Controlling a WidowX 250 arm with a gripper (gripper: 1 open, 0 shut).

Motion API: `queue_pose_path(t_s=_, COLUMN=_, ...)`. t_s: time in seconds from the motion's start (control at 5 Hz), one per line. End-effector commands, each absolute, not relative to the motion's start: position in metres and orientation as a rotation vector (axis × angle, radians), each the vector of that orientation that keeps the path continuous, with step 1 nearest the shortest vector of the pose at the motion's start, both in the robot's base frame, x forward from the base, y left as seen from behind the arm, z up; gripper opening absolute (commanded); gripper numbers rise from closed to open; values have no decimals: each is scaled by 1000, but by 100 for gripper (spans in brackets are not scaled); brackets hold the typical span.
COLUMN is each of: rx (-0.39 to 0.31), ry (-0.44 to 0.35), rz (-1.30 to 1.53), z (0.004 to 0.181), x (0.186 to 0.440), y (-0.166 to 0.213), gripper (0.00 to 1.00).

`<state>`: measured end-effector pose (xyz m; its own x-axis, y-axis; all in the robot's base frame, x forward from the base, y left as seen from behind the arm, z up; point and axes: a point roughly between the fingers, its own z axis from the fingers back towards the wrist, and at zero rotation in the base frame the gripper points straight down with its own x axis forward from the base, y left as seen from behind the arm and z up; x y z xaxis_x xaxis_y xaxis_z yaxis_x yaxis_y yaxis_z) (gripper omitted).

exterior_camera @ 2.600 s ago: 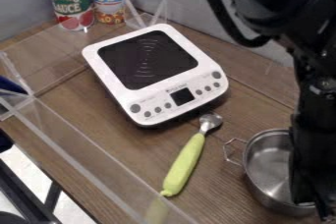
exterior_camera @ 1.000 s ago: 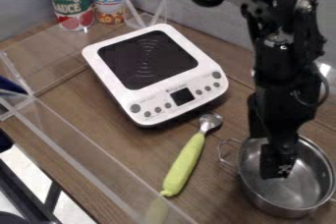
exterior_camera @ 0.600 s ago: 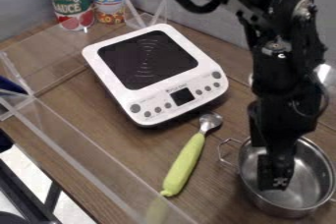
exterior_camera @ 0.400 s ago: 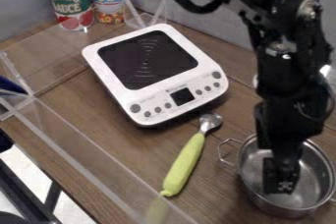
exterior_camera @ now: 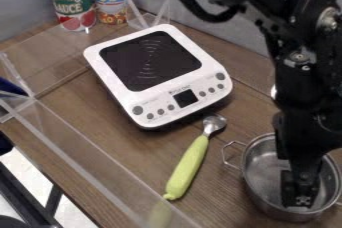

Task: Remove silver pot from the white and black stove top and place it on the table

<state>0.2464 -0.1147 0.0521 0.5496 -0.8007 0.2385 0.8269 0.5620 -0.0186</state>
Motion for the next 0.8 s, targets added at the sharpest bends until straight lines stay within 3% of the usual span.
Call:
queue_pose_path(t_s=0.0, rx=-138, ry=-230, rz=-914, z=49, x=249, y=-117, gripper=100)
queue_pose_path(t_s=0.6, rx=-121, ry=-205, rz=-786, z=44, x=254, y=-117, gripper=100)
